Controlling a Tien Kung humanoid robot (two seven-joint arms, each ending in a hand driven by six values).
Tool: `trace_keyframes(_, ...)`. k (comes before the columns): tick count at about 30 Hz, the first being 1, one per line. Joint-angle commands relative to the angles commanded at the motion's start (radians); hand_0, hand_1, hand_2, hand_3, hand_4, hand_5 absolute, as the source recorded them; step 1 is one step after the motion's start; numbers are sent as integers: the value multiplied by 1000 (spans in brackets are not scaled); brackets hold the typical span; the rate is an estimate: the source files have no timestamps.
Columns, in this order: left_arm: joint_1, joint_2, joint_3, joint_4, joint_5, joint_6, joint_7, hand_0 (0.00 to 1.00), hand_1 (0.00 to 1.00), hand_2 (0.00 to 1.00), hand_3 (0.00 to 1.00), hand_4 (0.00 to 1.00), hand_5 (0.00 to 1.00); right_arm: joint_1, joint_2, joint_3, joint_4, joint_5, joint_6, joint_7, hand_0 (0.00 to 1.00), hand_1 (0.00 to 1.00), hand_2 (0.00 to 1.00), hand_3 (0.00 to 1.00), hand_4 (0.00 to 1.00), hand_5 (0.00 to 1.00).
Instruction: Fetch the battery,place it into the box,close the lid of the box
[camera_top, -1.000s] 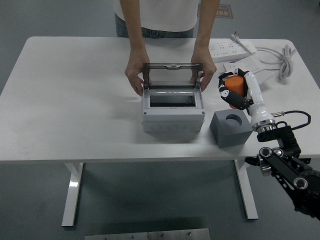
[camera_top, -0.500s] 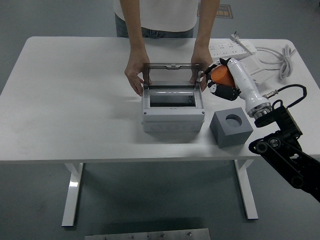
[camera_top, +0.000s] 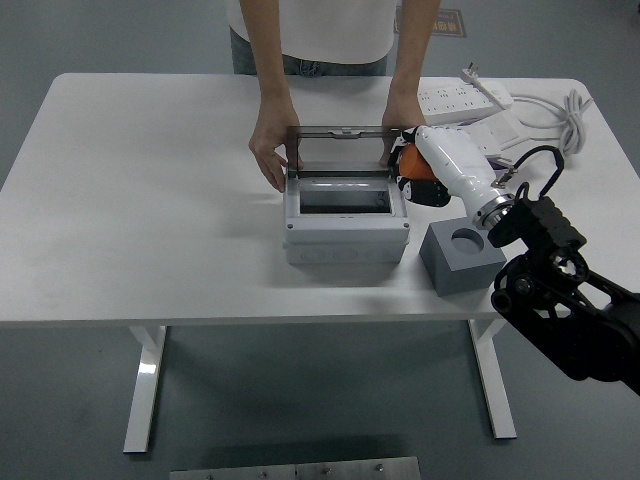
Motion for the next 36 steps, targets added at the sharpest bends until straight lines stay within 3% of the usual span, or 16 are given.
trace_keyframes(7, 2, 0, -3, -2, 5, 0, 3, 585, 691, 610, 591, 580, 2, 25, 34, -37, -4, -51, 33, -54, 133, 217, 291, 325, 61, 2)
trace_keyframes(14, 3, 1, -7, -5, 9, -2, 10, 586, 691, 609, 591, 578, 2, 77, 83, -85, -36, -25, 44, -78, 132, 217, 287, 328, 75, 2)
trace_keyframes(27, 4, 5, -14, -10, 21, -6, 19, 586, 690, 608, 591, 575, 2, 154, 211, -171, -195, 13, -24, -99, 131, 219, 283, 335, 92, 2)
trace_keyframes(36, -1, 9, -20, -10, 36, -11, 18, 586, 691, 607, 590, 573, 2, 216, 262, -206, -326, 28, -64, -114, 124, 221, 277, 338, 104, 2)
